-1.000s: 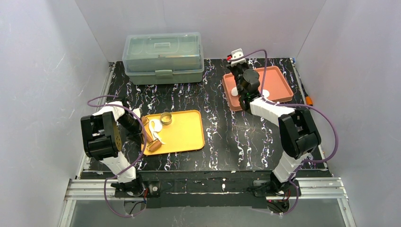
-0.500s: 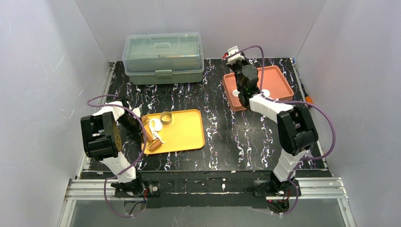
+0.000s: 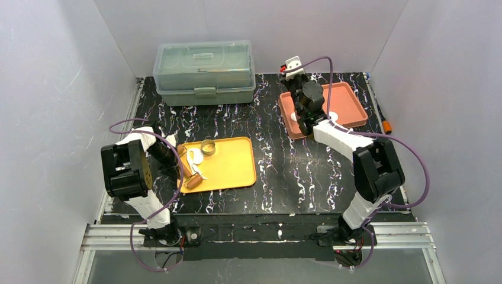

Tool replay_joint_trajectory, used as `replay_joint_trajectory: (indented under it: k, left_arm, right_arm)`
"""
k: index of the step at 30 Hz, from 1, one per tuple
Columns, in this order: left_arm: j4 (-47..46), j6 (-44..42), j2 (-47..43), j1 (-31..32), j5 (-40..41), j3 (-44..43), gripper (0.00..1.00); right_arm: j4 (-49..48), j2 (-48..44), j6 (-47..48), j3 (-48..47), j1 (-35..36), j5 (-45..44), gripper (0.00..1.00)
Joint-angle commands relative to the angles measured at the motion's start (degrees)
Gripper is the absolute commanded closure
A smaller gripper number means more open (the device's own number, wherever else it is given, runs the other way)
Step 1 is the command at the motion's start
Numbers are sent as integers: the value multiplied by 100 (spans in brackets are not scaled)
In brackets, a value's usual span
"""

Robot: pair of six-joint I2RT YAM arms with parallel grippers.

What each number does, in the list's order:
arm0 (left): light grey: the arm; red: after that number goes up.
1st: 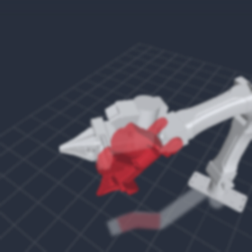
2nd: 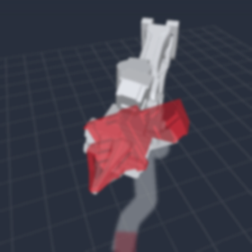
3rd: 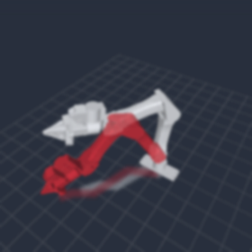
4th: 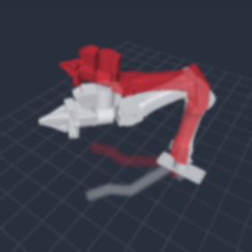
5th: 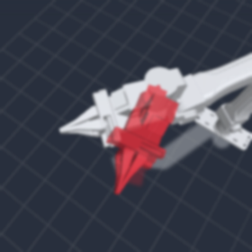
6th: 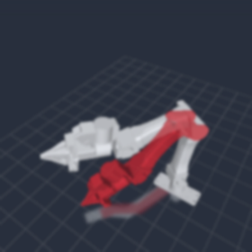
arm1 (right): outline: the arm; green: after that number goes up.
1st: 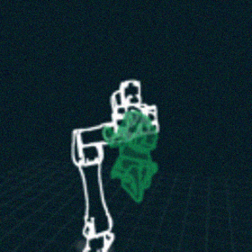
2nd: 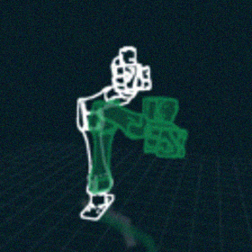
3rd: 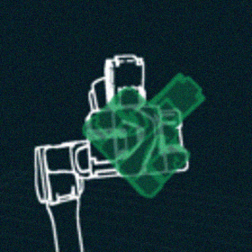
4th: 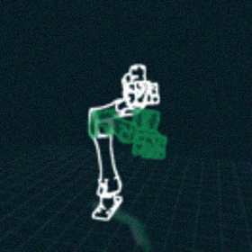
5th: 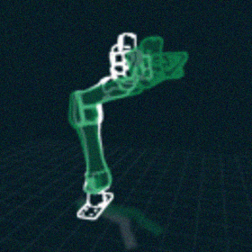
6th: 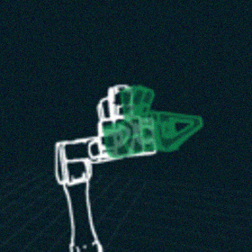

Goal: Roll out the dumpling wrappers from the dough

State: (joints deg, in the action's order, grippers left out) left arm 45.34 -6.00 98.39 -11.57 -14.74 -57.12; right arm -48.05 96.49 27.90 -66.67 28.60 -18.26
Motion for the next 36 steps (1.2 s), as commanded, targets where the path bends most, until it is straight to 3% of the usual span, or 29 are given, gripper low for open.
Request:
replay_joint_trajectory:
  k: [1, 12, 24, 30, 36]
  left_arm:
    - [-728, -69, -11, -30, -64, 35, 100]
    - [-737, -72, 61, -32, -81, 26, 100]
    - [-746, -71, 24, -32, -40, 39, 100]
    - [-746, -74, 39, -30, -37, 35, 100]
    - [-755, -83, 4, -35, -31, 57, 100]
  right_arm:
    - [-345, 31, -265, -117, -8, 139, 99]
    - [-218, 122, -401, -157, 276, -62, 99]
    - [-239, 1074, -1162, -966, 449, -1393, 99]
    - [-103, 1497, -1199, -1592, 584, -1853, 99]
    - [-488, 1281, -791, -1305, 603, -1954, 99]
